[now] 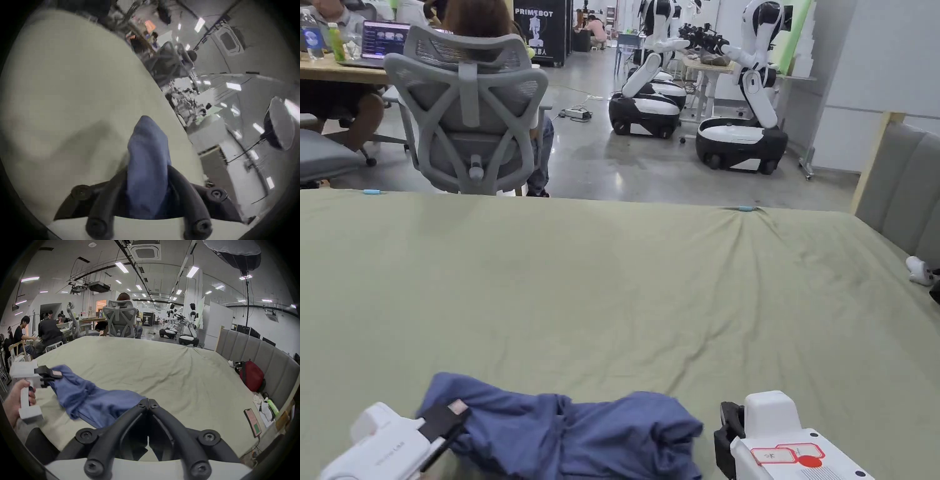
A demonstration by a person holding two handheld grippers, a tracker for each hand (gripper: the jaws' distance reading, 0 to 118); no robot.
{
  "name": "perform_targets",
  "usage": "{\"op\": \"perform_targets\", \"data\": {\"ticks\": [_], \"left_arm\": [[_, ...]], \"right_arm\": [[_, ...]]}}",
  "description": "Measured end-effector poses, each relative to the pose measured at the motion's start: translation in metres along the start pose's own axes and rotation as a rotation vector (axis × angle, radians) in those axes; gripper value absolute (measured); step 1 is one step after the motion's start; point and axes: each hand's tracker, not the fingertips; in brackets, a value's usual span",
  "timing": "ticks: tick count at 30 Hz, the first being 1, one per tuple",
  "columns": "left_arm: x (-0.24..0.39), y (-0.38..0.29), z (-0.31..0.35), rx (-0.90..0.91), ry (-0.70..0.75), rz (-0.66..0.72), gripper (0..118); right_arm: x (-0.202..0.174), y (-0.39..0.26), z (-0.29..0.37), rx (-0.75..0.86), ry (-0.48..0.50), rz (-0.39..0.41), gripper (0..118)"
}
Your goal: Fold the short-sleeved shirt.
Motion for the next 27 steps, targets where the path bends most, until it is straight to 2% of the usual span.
{"op": "perform_targets", "data": {"ticks": [3,5,8,12,14,16,17,18,19,20,21,22,27], "left_arm": [[0.017,0.007,0.011,0.054,0.064,-0.221,12],[0.045,-0.006,0.016,0.068,0.04,-0.375,12],[0.112,-0.048,0.018,0.076,-0.031,-0.631,12],[0.19,-0.129,-0.006,-0.04,-0.051,-0.974,12],[0.206,-0.17,-0.024,-0.077,-0.014,-1.128,12],[0.208,-0.203,-0.039,-0.143,0.001,-1.21,12],[0.206,-0.212,-0.045,-0.18,0.005,-1.203,15],[0.199,-0.212,-0.05,-0.187,0.015,-1.184,23],[0.197,-0.213,-0.052,-0.195,0.005,-1.165,38],[0.195,-0.207,-0.05,-0.224,-0.027,-1.126,67],[0.197,-0.197,-0.044,-0.245,-0.081,-1.057,84],[0.199,-0.187,-0.038,-0.243,-0.111,-0.988,94],[0.191,-0.119,-0.007,-0.164,-0.226,-0.526,96]], "right_arm": [[-0.004,-0.002,-0.001,0.001,0.018,-0.004,0],[-0.006,-0.006,-0.002,-0.002,0.017,0.013,0],[0.003,-0.012,0.0,-0.007,0.023,-0.009,0],[0.019,-0.022,0.01,-0.006,0.007,-0.019,0],[0.028,-0.027,0.015,-0.01,-0.018,-0.01,0],[0.038,-0.033,0.018,-0.009,-0.021,-0.017,0],[0.042,-0.036,0.019,-0.012,-0.024,-0.018,0],[0.045,-0.037,0.019,-0.014,-0.027,-0.015,0],[0.048,-0.039,0.02,-0.016,-0.028,-0.012,0],[0.05,-0.039,0.02,-0.016,-0.026,-0.012,0],[0.052,-0.039,0.02,-0.015,-0.019,-0.014,0],[0.053,-0.039,0.021,-0.012,-0.009,-0.017,0],[0.055,-0.034,0.016,-0.003,0.032,-0.038,0]]}}
